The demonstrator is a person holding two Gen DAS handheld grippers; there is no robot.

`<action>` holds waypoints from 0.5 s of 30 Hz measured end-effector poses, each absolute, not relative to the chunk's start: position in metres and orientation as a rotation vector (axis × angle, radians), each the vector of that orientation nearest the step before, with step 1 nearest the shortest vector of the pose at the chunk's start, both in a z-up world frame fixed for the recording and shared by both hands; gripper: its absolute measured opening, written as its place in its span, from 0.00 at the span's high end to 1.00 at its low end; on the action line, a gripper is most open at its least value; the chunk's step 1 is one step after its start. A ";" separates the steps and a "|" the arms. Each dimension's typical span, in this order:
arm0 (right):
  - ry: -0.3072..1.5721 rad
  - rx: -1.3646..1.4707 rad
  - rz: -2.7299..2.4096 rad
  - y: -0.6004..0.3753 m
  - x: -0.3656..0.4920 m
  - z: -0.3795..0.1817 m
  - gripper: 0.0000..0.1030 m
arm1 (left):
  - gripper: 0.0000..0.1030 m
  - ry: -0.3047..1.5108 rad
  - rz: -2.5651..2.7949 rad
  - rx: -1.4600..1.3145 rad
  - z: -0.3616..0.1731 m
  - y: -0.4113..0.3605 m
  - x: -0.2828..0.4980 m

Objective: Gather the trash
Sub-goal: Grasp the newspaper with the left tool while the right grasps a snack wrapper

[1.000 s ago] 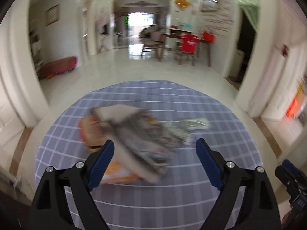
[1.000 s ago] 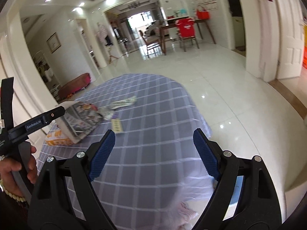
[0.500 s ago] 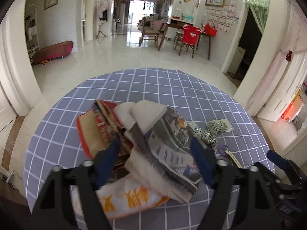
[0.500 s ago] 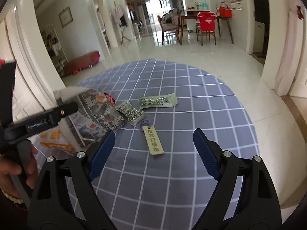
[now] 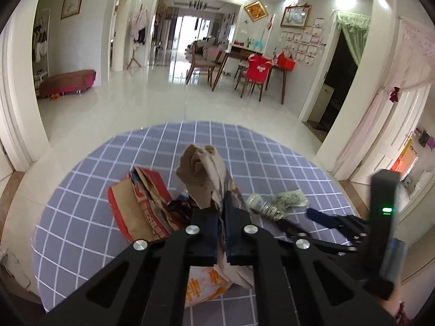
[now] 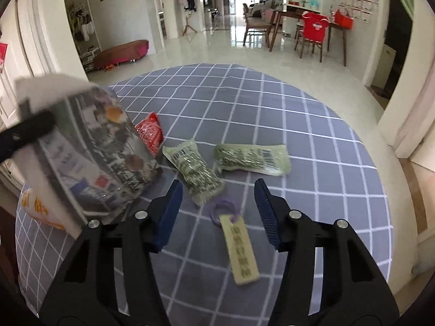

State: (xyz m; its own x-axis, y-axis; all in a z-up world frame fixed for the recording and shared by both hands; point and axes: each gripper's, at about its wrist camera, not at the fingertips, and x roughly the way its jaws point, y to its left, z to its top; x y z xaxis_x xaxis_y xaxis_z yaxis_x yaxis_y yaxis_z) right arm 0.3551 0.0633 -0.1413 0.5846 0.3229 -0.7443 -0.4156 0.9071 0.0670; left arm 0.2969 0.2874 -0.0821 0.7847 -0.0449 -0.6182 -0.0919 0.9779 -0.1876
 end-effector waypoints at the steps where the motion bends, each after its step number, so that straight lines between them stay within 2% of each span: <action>1: 0.854 -0.128 0.439 0.067 0.358 -0.144 0.47 | 0.97 0.663 0.026 -0.204 -0.079 0.286 0.296; 2: 0.866 -0.132 0.444 0.071 0.362 -0.147 0.47 | 0.97 0.661 0.026 -0.200 -0.078 0.285 0.296; 3: 0.880 -0.133 0.451 0.073 0.364 -0.151 0.51 | 0.97 0.660 0.026 -0.200 -0.076 0.284 0.297; 4: 0.885 -0.142 0.445 0.076 0.366 -0.152 0.66 | 0.97 0.660 0.026 -0.198 -0.076 0.283 0.297; 5: 0.879 -0.145 0.451 0.077 0.368 -0.150 0.72 | 0.97 0.659 0.024 -0.198 -0.075 0.283 0.296; 9: 0.879 -0.164 0.465 0.078 0.369 -0.152 0.76 | 0.97 0.645 0.021 -0.194 -0.070 0.279 0.289; 15: 0.839 -0.074 0.490 0.057 0.351 -0.140 0.77 | 0.97 0.610 0.011 -0.185 -0.052 0.267 0.275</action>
